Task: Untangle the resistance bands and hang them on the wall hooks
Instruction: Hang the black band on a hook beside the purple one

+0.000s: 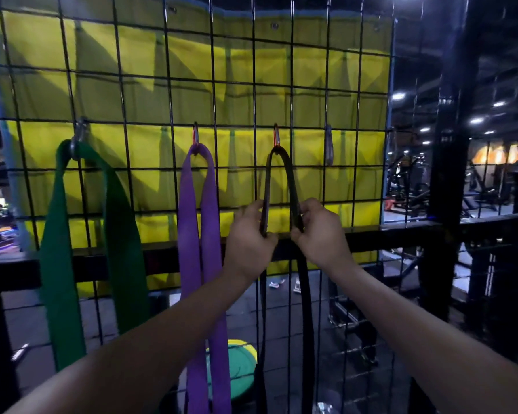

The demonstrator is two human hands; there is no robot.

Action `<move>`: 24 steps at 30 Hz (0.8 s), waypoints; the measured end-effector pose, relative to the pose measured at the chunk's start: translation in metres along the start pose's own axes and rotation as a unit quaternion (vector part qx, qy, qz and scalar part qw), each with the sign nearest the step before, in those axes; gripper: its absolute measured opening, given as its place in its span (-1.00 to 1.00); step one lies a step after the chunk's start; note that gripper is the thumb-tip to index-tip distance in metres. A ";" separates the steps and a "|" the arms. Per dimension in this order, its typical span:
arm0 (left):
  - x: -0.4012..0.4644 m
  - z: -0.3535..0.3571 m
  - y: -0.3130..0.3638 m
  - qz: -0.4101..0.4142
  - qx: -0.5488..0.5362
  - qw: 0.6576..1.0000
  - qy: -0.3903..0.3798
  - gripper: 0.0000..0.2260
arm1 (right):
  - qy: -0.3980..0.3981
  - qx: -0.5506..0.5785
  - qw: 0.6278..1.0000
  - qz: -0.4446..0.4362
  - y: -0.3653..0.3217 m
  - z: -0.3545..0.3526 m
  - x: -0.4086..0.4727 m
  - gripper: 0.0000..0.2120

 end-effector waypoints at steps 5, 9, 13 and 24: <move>-0.034 -0.001 -0.001 0.026 -0.032 0.999 0.021 -0.41 | -0.004 -0.003 1.000 0.024 0.010 0.011 -0.041 -0.77; -0.074 0.011 -0.031 -0.025 -0.070 0.997 0.006 -0.42 | -0.022 -0.024 0.996 0.088 0.034 0.031 -0.080 -0.88; -0.120 0.035 -0.084 -0.102 -0.056 0.993 -0.023 -0.57 | -0.070 -0.035 0.986 0.150 0.067 0.068 -0.135 -0.90; -0.194 0.079 -0.157 -0.158 0.034 0.980 -0.115 -0.84 | -0.084 -0.082 0.956 0.269 0.121 0.109 -0.238 -0.86</move>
Point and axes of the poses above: each hand's wrist, its own x-axis towards the middle knuckle, its own z-axis out of the palm, y = z × x, the point moved 10 cm from there along x, towards the middle knuckle, and after that the axes turned 4 degrees about -z, right-handed, at the moved point
